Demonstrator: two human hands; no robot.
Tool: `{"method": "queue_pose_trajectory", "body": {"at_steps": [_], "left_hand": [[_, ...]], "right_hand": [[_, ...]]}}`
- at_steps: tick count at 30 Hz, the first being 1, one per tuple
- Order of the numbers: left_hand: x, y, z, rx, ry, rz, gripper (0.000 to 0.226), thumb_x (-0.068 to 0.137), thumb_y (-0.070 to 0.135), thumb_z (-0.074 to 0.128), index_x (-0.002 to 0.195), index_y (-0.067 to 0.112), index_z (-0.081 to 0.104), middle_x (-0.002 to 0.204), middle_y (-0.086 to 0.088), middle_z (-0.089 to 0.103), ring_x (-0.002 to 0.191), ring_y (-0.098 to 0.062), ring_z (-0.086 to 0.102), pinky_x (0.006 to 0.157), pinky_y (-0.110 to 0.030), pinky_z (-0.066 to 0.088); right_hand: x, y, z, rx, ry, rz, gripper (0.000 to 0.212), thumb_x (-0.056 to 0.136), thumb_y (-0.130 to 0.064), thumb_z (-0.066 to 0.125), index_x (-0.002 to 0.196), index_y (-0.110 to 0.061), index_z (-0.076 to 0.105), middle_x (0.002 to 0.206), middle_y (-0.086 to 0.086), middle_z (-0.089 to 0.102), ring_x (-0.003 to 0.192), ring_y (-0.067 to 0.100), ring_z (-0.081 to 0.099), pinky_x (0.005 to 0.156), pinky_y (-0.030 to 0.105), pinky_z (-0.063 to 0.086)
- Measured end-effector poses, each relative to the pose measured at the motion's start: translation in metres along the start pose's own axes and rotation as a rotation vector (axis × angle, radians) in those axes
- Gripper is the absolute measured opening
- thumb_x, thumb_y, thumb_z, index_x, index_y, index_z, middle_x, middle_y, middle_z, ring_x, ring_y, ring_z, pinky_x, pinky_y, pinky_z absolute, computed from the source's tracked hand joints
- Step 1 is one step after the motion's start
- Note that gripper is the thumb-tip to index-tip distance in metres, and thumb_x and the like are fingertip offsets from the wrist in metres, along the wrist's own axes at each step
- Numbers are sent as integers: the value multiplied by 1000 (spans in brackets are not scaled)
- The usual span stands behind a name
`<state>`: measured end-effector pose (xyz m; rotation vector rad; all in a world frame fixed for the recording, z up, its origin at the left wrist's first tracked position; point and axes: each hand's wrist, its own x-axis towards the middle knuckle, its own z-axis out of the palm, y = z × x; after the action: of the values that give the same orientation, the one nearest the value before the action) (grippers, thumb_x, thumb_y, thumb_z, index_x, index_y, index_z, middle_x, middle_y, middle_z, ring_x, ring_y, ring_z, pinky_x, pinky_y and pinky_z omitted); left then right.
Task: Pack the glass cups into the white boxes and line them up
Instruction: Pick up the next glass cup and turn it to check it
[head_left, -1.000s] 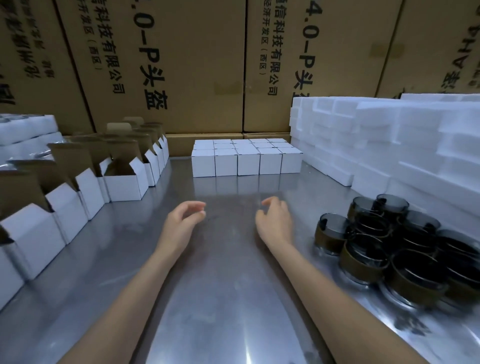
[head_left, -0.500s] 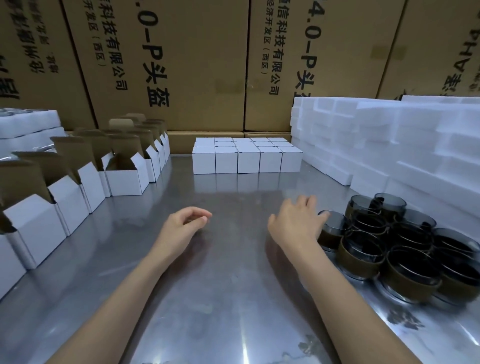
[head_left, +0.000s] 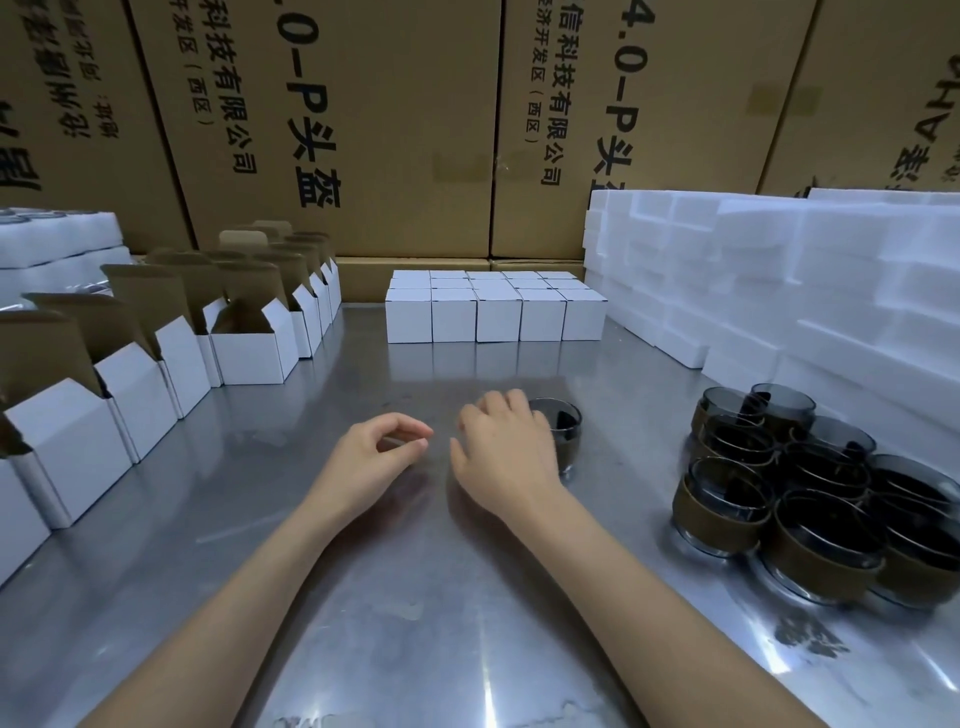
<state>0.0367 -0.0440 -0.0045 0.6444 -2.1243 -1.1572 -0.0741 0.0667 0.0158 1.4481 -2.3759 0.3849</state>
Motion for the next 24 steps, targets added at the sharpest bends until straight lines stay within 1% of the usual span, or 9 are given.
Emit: {"method": "queue_pose_trajectory", "body": {"at_steps": [3, 5, 7, 10, 12, 15, 18, 21, 24], "left_hand": [[1, 0, 0, 12, -14, 15, 17, 87, 7, 66, 83, 24, 68, 84, 5, 69, 78, -15, 62, 81, -29, 49], [1, -2, -1, 28, -14, 17, 16, 87, 10, 67, 83, 25, 68, 83, 7, 69, 77, -13, 62, 79, -27, 49], [1, -3, -1, 39, -8, 16, 16, 86, 12, 67, 82, 27, 68, 81, 11, 68, 75, -9, 63, 76, -21, 47], [1, -3, -1, 37, -7, 12, 15, 86, 13, 67, 82, 27, 68, 82, 12, 68, 75, -7, 63, 74, -16, 47], [0, -2, -1, 37, -10, 12, 15, 86, 13, 68, 83, 27, 68, 84, 11, 68, 77, -8, 63, 74, -17, 47], [0, 0, -1, 37, -11, 26, 18, 86, 11, 68, 88, 29, 66, 90, 10, 67, 79, -13, 63, 78, -23, 48], [-2, 1, -1, 23, -32, 30, 29, 84, 12, 71, 103, 31, 61, 105, 7, 64, 85, -12, 65, 81, -24, 49], [-2, 0, -3, 22, -114, 17, 53, 82, 15, 74, 128, 28, 51, 121, 7, 58, 100, -13, 63, 90, -26, 49], [-3, 2, -5, -1, -216, 40, 69, 73, 18, 74, 134, 29, 43, 129, 8, 54, 112, -12, 58, 97, -25, 46]], "right_hand": [[1, -1, 0, 100, 112, -88, 35, 93, -36, 47, 123, -20, 55, 131, 0, 49, 127, 23, 32, 105, 37, 24], [2, 6, -3, 163, 183, -29, 37, 90, -36, 50, 124, -22, 54, 135, 0, 45, 132, 22, 28, 110, 39, 20], [2, 15, -4, 222, 192, 97, 41, 87, -37, 53, 126, -24, 51, 140, 1, 38, 135, 23, 21, 112, 41, 19], [3, 26, -4, 448, 46, 317, 56, 81, -33, 57, 134, -22, 41, 144, 3, 29, 135, 25, 19, 111, 39, 24], [3, 29, -2, 637, -92, 405, 65, 79, -27, 58, 139, -23, 32, 143, 5, 29, 131, 28, 28, 107, 38, 32], [2, 29, 4, 688, -162, 378, 73, 79, -21, 60, 143, -25, 24, 141, 8, 34, 126, 31, 39, 103, 39, 37], [0, 21, 11, 635, -116, 301, 77, 79, -32, 68, 143, -26, 25, 141, 5, 39, 128, 27, 41, 101, 37, 39], [-1, 14, 16, 645, -82, 262, 86, 71, -44, 77, 140, -24, 29, 139, 0, 42, 128, 22, 42, 101, 37, 41], [1, 15, 18, 696, -98, 275, 85, 63, -51, 82, 131, -22, 41, 126, -1, 46, 122, 19, 46, 100, 35, 42]]}}
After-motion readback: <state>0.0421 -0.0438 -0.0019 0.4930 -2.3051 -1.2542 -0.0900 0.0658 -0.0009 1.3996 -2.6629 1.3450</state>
